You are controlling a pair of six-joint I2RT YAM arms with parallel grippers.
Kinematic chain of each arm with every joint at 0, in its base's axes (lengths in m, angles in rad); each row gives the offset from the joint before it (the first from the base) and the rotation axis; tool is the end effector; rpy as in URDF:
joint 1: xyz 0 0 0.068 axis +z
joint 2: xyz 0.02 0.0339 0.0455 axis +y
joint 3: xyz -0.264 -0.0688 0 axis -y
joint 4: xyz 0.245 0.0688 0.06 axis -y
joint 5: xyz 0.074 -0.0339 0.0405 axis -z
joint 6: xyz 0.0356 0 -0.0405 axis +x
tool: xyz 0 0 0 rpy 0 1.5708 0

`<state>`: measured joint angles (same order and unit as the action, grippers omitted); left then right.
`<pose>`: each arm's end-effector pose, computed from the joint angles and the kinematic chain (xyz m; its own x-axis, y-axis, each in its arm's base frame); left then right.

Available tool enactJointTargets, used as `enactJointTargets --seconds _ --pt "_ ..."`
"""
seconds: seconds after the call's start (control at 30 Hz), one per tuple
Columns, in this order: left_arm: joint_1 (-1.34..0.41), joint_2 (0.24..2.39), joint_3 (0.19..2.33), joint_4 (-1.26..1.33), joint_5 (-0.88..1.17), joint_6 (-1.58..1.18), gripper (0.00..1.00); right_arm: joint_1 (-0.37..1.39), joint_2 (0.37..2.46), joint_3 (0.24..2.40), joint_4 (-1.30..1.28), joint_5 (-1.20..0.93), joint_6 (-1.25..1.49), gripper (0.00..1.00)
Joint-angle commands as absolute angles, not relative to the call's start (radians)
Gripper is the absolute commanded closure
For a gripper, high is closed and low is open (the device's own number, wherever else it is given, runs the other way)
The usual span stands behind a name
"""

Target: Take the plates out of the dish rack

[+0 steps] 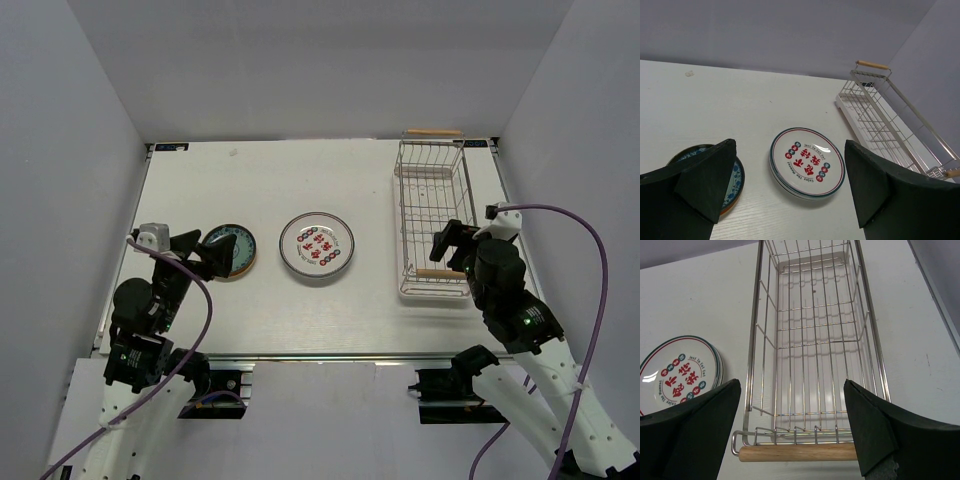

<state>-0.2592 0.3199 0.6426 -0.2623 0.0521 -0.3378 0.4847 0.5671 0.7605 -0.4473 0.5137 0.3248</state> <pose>0.0885 -0.0254 0.3377 -0.0464 -0.3301 -0.9428 0.3082 0.8930 -0.3278 0.1213 0.0441 0.3349 -0.2058 0.2057 -0.9567 0.0852 0.9777 0.1919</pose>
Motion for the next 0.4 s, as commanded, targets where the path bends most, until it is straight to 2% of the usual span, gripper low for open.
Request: enactJointTargets --seconds 0.0,0.37 --pt "-0.261 0.327 0.635 -0.275 0.032 -0.339 0.02 0.486 0.561 0.758 -0.43 0.52 0.318 0.11" --pt "-0.261 0.324 0.629 -0.272 0.026 -0.347 0.02 0.486 0.575 0.765 -0.429 0.525 0.328 0.11"
